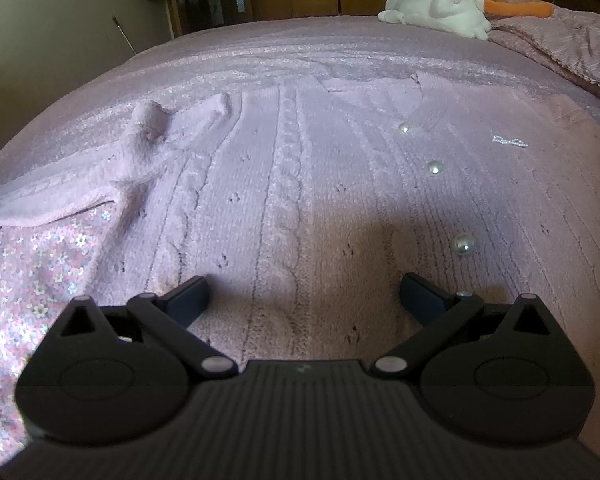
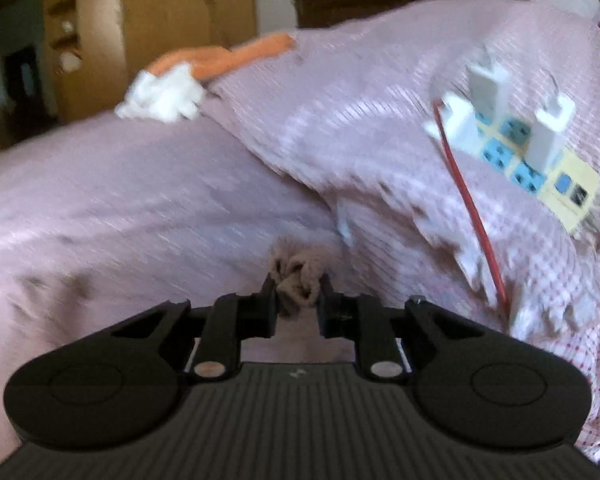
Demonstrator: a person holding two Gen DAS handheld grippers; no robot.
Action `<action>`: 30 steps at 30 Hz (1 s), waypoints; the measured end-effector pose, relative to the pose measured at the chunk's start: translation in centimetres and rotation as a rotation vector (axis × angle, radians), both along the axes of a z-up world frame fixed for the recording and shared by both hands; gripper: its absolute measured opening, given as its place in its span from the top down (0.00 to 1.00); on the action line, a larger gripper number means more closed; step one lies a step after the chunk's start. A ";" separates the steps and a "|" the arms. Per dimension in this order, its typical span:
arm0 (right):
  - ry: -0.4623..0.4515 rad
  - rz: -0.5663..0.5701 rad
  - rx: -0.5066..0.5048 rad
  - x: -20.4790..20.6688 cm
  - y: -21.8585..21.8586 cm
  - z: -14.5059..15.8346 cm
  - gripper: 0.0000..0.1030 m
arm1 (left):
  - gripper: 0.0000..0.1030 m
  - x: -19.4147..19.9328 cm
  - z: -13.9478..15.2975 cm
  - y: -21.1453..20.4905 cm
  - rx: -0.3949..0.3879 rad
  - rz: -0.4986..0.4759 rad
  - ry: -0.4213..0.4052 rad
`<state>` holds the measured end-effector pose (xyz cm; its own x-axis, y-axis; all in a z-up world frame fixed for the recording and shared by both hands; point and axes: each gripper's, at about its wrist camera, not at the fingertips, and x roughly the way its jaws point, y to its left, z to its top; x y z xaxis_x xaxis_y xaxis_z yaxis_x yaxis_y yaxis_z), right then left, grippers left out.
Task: Fold small clothes
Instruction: 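Reach the right gripper to a cardigan sleeve cuff and close on it, then lift the sleeve with the right gripper and lay it across the cardigan back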
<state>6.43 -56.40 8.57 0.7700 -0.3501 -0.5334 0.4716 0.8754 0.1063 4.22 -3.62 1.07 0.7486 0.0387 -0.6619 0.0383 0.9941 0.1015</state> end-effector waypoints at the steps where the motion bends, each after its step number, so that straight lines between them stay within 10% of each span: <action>1: -0.016 0.025 0.004 -0.1 0.8 1.1 0.80 | 0.00 0.1 0.2 0.0 0.003 -0.006 0.001; 18: -0.183 0.439 0.297 3.4 17.0 16.5 0.80 | 0.00 1.1 6.1 4.2 -0.002 0.036 -0.114; 30: -0.124 0.629 0.387 9.0 36.1 17.0 0.80 | 0.00 1.2 6.7 10.3 0.002 0.171 -0.086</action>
<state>15.38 -20.26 25.57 0.8253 0.3715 -0.4252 -0.1414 0.8650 0.4814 5.46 6.65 7.74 0.7847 0.1714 -0.5957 -0.1396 0.9852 0.0996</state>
